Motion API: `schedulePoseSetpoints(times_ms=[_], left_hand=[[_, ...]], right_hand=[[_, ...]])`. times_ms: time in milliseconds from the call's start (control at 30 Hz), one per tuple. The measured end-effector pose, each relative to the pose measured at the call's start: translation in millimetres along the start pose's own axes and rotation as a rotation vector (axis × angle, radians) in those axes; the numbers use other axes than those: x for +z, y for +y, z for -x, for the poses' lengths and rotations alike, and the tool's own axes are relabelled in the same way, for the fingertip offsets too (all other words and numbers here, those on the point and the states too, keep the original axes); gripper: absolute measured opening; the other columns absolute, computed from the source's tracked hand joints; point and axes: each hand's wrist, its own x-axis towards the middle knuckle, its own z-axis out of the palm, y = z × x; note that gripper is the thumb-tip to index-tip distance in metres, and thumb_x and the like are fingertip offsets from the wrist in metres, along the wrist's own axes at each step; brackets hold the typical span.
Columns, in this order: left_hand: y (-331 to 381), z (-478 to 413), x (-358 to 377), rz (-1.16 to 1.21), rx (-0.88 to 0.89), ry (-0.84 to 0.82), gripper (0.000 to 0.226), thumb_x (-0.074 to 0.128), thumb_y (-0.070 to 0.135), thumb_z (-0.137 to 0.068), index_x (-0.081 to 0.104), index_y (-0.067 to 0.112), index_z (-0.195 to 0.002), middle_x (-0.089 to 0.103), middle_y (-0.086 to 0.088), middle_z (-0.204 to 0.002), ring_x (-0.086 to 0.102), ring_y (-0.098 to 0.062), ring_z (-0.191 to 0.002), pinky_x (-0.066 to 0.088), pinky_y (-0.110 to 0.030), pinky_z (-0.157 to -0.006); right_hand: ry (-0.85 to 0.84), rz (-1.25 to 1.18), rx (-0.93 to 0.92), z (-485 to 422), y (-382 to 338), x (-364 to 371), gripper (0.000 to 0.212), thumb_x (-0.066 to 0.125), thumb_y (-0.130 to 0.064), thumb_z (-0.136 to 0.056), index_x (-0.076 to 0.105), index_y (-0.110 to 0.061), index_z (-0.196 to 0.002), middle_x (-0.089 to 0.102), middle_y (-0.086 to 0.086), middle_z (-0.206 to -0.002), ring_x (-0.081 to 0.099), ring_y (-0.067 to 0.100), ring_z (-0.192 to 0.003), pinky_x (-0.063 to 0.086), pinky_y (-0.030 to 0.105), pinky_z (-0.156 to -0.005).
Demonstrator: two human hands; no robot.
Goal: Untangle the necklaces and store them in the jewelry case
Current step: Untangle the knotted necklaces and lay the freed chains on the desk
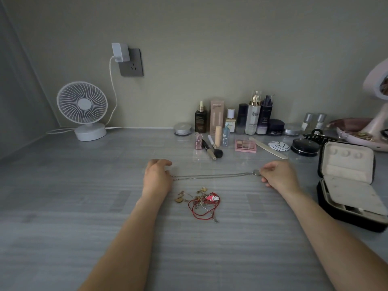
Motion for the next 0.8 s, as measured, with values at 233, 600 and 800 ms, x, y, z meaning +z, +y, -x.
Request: schedulePoseSetpoints(times_ms=[233, 600, 800], left_hand=[[16, 11, -32, -0.047, 0.031, -0.279, 0.012, 0.07, 0.025, -0.079, 0.065, 0.015, -0.078, 0.06, 0.002, -0.077, 0.058, -0.019, -0.08, 0.039, -0.025, -0.061], [33, 25, -45, -0.173, 0.082, -0.601, 0.006, 0.069, 0.02, -0.078, 0.066, 0.014, -0.077, 0.061, -0.002, -0.073, 0.052, -0.011, -0.059, 0.038, -0.013, -0.046], [51, 34, -42, 0.431, -0.11, -0.555, 0.015, 0.068, 0.019, -0.082, 0.067, 0.014, -0.068, 0.068, 0.006, -0.058, 0.056, -0.002, -0.049, 0.038, -0.014, -0.044]], right_hand=[[0.009, 0.178, -0.177, 15, -4, 2, 0.011, 0.064, -0.012, -0.08, 0.066, -0.008, -0.09, 0.066, 0.011, -0.078, 0.067, 0.032, -0.071, 0.052, 0.037, -0.068], [-0.068, 0.242, -0.488, 61, -46, 9, 0.012, 0.063, -0.018, -0.082, 0.069, -0.014, -0.091, 0.066, 0.0, -0.085, 0.058, 0.015, -0.069, 0.044, 0.025, -0.069], [-0.212, 0.179, -0.677, 92, -69, 14, 0.009, 0.068, -0.021, -0.08, 0.07, -0.018, -0.088, 0.059, -0.013, -0.076, 0.054, -0.001, -0.062, 0.043, 0.012, -0.061]])
